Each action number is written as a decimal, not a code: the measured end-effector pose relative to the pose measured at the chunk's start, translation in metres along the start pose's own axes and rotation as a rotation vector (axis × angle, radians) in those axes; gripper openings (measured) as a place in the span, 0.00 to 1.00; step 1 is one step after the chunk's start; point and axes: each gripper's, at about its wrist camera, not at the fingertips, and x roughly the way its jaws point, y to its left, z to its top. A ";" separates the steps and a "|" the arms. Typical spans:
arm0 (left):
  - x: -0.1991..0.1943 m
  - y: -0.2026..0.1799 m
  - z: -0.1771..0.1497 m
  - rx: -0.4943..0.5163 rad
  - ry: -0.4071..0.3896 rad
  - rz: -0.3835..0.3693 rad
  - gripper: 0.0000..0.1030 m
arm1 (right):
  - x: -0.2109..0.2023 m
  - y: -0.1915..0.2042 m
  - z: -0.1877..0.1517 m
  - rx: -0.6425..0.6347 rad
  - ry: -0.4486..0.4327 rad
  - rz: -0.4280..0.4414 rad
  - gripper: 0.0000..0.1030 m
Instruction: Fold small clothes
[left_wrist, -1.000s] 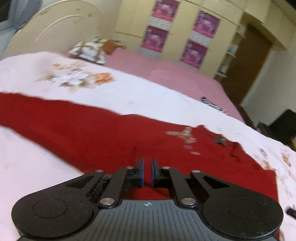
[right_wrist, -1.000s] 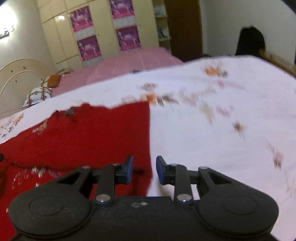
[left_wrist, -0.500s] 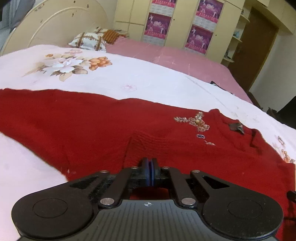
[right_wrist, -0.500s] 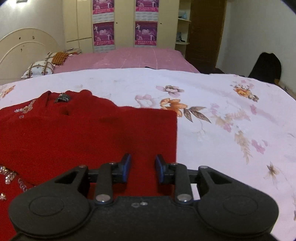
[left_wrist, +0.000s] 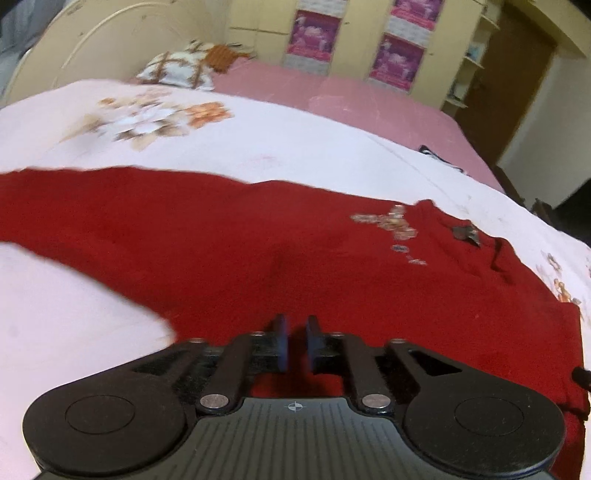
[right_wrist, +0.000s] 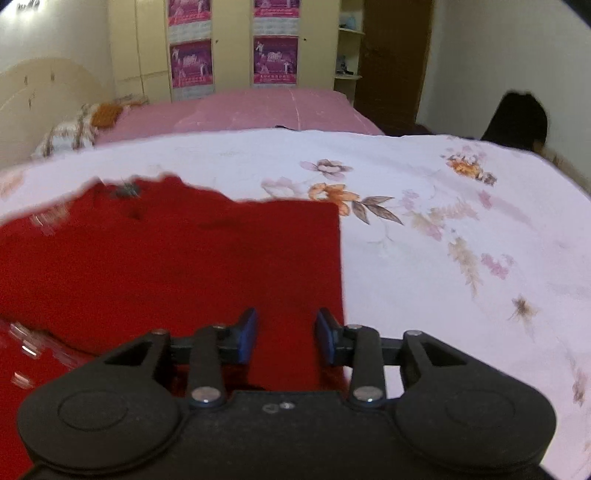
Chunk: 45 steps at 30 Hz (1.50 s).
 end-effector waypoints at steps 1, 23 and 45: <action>-0.005 0.007 -0.001 -0.014 0.001 0.025 0.86 | -0.005 0.006 0.002 0.009 -0.009 0.020 0.34; -0.009 0.304 0.016 -0.604 -0.160 0.013 0.85 | -0.015 0.219 -0.003 -0.148 -0.027 0.136 0.39; 0.008 0.316 0.058 -0.593 -0.332 -0.045 0.04 | 0.016 0.248 0.001 -0.176 -0.015 0.098 0.39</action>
